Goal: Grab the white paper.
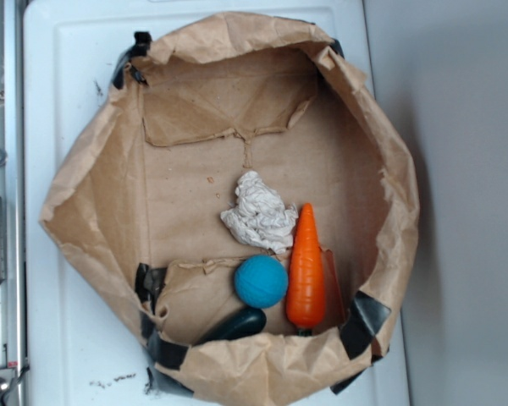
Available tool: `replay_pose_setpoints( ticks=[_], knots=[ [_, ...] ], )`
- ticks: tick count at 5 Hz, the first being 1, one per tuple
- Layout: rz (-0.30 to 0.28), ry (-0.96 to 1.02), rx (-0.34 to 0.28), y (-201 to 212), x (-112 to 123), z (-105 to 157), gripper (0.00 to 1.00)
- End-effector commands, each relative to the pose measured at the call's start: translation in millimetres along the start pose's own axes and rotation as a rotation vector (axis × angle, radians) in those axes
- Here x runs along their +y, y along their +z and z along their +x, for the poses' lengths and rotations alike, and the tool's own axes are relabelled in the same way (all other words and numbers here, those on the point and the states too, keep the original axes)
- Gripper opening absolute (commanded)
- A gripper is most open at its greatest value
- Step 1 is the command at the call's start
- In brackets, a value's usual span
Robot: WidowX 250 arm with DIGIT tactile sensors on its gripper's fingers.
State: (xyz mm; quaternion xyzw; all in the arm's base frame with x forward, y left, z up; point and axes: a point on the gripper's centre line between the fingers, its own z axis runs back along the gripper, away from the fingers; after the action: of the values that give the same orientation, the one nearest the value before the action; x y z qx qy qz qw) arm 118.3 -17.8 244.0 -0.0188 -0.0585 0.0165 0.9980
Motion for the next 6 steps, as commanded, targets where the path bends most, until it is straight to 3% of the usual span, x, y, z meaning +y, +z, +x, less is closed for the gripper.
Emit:
replay_pose_setpoints(
  ticks=[1,2,6],
  knots=[
    [0.0,0.0,0.0,0,0,0,1.0],
    [0.03,0.091,0.008,-7,-11,46,1.0],
    [0.03,0.091,0.008,-7,-11,46,1.0]
  ],
)
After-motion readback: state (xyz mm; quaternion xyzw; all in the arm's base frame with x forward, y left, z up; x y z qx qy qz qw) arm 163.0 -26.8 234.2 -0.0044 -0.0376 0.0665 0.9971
